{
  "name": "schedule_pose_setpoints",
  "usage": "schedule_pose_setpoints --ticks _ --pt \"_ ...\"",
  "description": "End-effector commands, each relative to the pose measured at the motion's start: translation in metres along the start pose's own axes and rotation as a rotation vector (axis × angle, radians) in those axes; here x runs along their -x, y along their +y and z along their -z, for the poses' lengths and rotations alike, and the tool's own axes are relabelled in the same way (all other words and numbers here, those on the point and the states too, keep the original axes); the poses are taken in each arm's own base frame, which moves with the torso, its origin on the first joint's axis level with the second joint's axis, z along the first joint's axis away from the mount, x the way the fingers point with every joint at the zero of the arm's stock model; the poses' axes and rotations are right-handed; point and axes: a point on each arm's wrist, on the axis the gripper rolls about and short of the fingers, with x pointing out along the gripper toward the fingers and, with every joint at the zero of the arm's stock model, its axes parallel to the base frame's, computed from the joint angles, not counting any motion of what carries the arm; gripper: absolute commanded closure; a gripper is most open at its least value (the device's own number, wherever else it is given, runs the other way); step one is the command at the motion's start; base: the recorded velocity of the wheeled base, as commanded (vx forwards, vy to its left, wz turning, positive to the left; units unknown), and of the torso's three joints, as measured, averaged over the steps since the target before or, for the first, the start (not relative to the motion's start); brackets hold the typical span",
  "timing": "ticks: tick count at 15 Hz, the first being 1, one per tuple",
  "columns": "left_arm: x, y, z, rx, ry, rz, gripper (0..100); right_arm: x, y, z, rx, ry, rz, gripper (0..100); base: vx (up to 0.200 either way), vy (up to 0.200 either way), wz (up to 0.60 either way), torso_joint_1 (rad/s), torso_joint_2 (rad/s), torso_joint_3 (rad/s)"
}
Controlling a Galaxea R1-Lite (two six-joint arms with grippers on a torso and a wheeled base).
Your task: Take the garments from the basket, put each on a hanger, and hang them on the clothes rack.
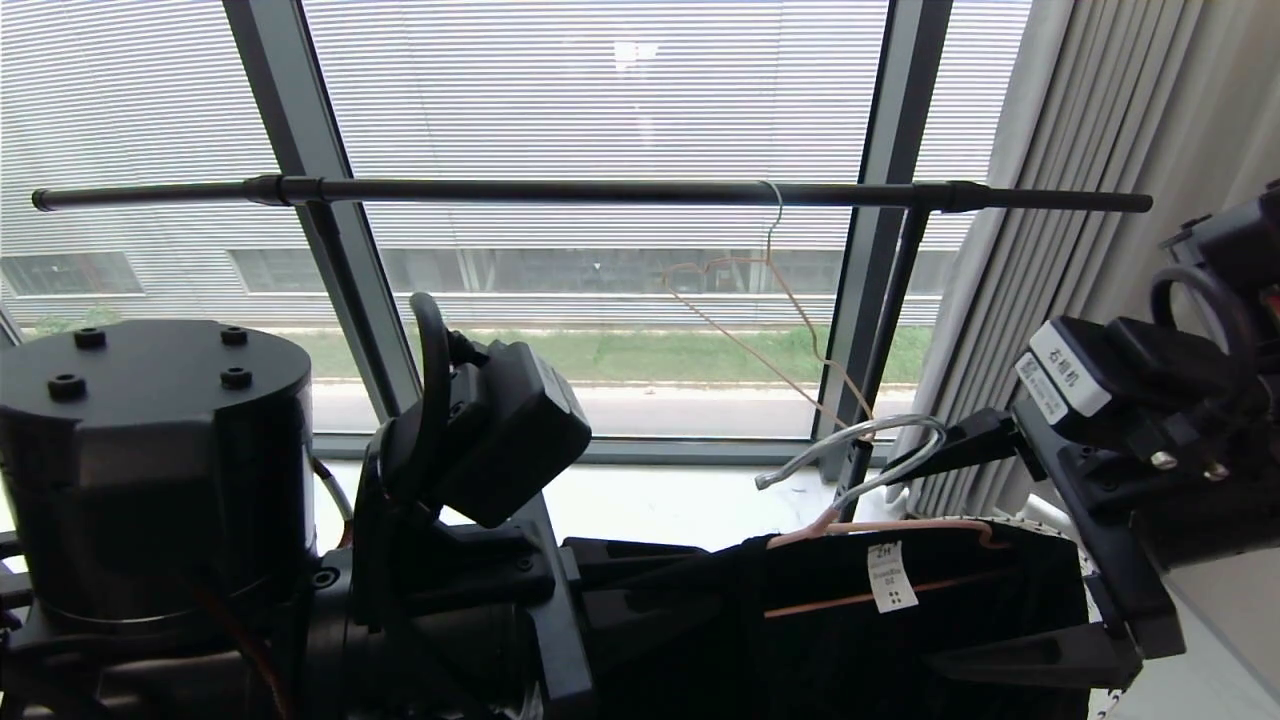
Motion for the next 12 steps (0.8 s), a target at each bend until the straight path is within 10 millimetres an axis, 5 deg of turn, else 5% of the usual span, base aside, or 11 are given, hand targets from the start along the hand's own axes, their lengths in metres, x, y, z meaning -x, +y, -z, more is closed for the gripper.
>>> schedule_pose_setpoints --ticks 1,6,7,12 --pt "0.0002 -0.0011 -0.0011 -0.004 -0.004 0.004 100 -0.0151 -0.0047 0.0029 -0.017 0.031 -0.036 0 0.0 0.0 0.0 0.0 0.0 0.0" --pt "0.0005 -0.0029 -0.0017 -0.007 -0.007 0.011 100 -0.018 -0.0061 0.0042 -0.022 0.039 -0.038 0 0.0 0.0 0.0 0.0 0.0 0.0" --pt "0.0004 -0.0033 -0.0017 -0.008 -0.007 0.012 100 -0.018 -0.0061 0.0042 -0.022 0.04 -0.037 100 0.0 0.0 0.0 0.0 0.0 0.0" --pt "0.0033 -0.0074 -0.0067 -0.023 -0.029 0.025 100 -0.016 -0.0055 0.0037 -0.021 0.037 -0.032 100 0.0 0.0 0.0 0.0 0.0 0.0"
